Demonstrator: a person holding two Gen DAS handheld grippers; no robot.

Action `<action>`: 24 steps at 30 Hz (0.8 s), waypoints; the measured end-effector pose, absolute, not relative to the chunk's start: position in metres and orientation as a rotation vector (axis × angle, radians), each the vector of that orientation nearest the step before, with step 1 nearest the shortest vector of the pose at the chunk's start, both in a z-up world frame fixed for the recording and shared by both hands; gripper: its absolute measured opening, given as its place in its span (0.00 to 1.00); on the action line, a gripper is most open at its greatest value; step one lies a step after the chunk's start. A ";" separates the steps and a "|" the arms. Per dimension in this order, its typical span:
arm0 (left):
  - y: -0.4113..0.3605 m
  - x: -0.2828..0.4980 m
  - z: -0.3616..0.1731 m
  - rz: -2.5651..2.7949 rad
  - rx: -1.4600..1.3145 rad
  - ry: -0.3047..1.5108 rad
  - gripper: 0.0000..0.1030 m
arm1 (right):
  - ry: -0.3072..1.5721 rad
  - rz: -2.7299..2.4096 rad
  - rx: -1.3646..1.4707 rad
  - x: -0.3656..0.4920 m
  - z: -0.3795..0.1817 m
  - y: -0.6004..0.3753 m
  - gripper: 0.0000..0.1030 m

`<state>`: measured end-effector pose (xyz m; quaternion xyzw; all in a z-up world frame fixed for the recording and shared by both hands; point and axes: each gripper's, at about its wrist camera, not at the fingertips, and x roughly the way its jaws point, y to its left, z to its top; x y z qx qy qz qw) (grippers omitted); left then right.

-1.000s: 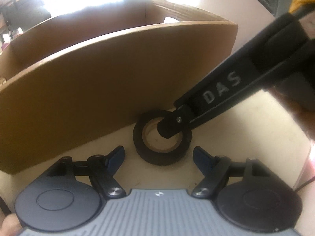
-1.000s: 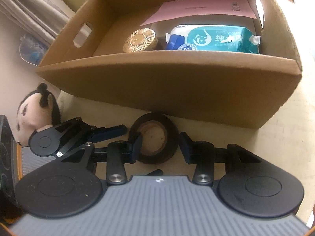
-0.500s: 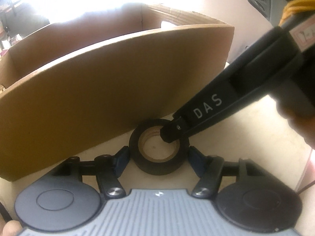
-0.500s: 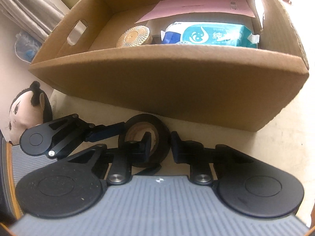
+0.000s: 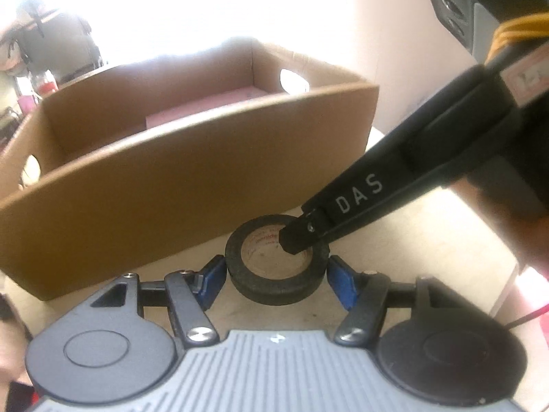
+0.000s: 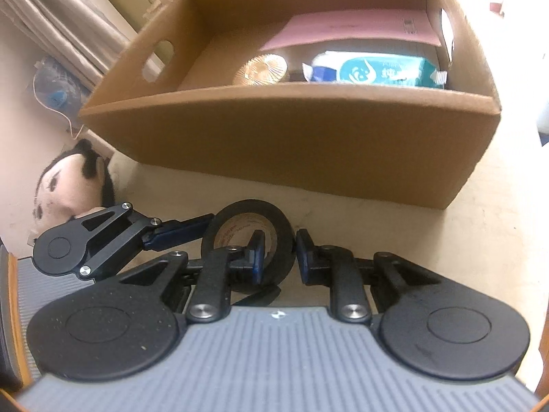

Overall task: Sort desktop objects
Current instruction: 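Grasp the black tape roll on the table with the right gripper, then lift the black tape roll with the right gripper over the box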

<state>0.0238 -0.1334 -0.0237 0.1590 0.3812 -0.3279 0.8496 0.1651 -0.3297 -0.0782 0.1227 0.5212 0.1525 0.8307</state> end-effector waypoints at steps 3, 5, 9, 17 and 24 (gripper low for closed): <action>-0.127 0.015 -0.008 -0.678 0.331 0.769 0.64 | 1.077 0.328 0.256 0.155 -0.064 -0.328 0.18; -0.123 0.011 0.003 -0.668 0.331 0.739 0.64 | 1.053 0.334 0.251 0.148 -0.053 -0.326 0.18; -0.116 0.004 0.025 -0.647 0.318 0.677 0.64 | 1.002 0.348 0.223 0.142 -0.026 -0.319 0.19; -0.127 0.014 0.074 -0.599 0.308 0.545 0.64 | 0.888 0.382 0.167 0.148 0.033 -0.304 0.19; -0.117 0.025 0.104 -0.560 0.309 0.480 0.64 | 0.832 0.400 0.125 0.174 0.069 -0.289 0.19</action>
